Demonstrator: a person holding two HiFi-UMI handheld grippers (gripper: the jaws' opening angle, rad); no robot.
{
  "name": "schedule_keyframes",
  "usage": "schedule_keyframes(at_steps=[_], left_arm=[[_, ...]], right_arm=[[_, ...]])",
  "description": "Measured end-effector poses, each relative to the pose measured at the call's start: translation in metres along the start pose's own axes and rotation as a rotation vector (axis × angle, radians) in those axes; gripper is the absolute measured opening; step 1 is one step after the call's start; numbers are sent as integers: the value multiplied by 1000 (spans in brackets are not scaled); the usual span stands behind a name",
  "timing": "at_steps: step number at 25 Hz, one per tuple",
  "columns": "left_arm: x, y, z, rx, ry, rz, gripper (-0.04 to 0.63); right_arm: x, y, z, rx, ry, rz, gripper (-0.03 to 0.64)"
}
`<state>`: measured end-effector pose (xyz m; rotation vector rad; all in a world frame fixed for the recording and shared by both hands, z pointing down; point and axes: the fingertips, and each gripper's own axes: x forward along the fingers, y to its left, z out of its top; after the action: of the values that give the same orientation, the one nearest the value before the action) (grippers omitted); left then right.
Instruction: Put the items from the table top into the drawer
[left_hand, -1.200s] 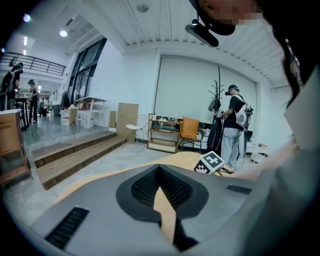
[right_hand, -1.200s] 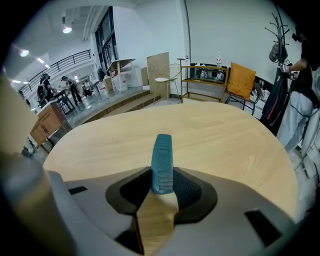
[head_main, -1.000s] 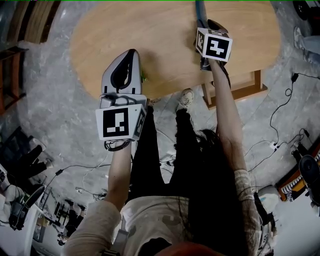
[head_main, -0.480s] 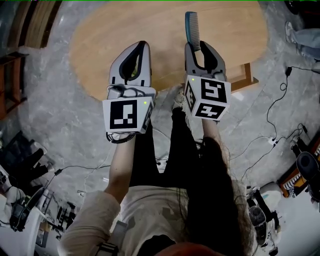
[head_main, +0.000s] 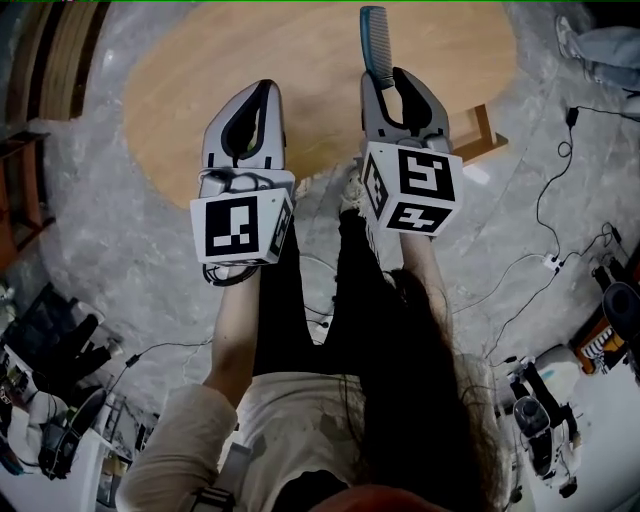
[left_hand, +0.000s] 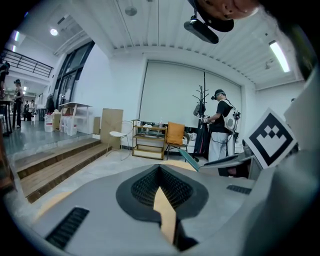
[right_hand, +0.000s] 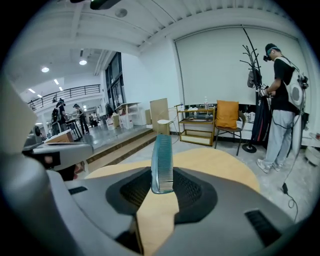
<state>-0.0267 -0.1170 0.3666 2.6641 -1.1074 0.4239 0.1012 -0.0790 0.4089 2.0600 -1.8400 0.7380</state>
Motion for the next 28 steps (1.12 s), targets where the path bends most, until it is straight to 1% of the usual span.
schedule_keyframes(at_steps=[3,7,11,14,16,20,23,25,28], left_arm=[[6,-8,-4,13,16,-15,6],[18,-28,-14,34,45,-57,6],[36,-54,-24,43,74,-102,6],[49,-79,-30,59,92,-142,6],[56,-96,-34,73,105,-172,6],[77,-127,-47,95,125,-211,6],[86,-144,-59,106,145,-232,6],[89,-152,-64,114,155,-246,6],[95,-164,-70,122,162,-261,6]], right_arm=[[2,-39,-9,49,1,-71,143],[-5,-105,-39,135,28,-202,143],[-16,-163,-83,229,75,-317,143],[-25,-195,-125,342,113,-373,143],[-34,-211,-152,427,132,-401,143],[-39,-245,-204,543,173,-463,143],[-35,-258,-253,640,242,-504,143],[-32,-259,-279,671,293,-521,143],[-25,-256,-303,671,354,-516,143]])
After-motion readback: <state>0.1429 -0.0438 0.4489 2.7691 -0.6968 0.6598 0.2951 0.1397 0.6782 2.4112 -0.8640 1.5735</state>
